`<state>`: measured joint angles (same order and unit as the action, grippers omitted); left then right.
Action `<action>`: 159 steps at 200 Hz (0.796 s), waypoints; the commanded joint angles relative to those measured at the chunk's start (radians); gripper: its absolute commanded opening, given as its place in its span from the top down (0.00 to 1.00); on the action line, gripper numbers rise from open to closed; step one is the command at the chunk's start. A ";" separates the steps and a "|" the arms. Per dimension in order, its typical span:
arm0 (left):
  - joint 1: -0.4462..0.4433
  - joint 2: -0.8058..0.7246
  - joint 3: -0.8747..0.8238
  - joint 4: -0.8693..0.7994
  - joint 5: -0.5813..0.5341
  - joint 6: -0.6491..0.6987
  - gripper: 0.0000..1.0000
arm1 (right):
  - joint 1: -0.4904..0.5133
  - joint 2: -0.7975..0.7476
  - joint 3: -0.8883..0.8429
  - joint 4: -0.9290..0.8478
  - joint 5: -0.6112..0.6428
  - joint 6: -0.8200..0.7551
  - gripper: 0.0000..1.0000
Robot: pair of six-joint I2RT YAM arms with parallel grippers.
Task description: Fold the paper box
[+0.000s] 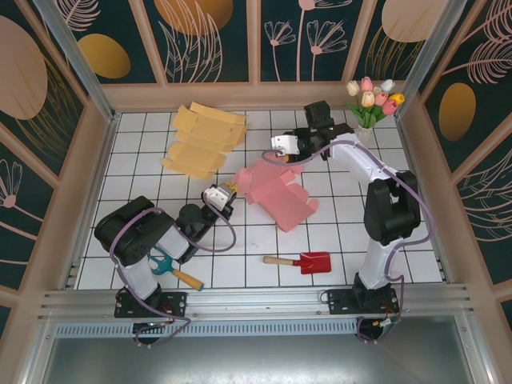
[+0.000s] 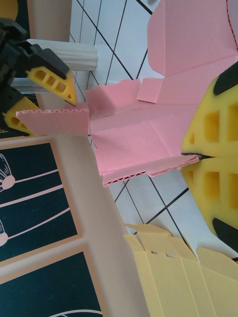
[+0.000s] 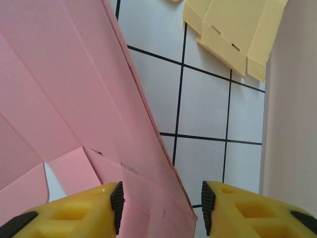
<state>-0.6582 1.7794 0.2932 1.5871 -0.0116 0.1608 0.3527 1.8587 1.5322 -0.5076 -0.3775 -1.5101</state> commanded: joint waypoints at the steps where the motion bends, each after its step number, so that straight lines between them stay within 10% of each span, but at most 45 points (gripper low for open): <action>1: 0.005 0.015 -0.011 0.196 0.027 0.022 1.00 | -0.020 0.022 0.063 -0.045 -0.061 -0.039 0.54; 159: 0.003 0.012 -0.003 0.181 0.019 0.019 1.00 | -0.009 0.095 0.137 -0.165 -0.106 -0.052 0.65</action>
<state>-0.6586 1.7794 0.2932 1.5879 -0.0078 0.1650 0.3355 1.9404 1.6344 -0.6174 -0.4461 -1.5394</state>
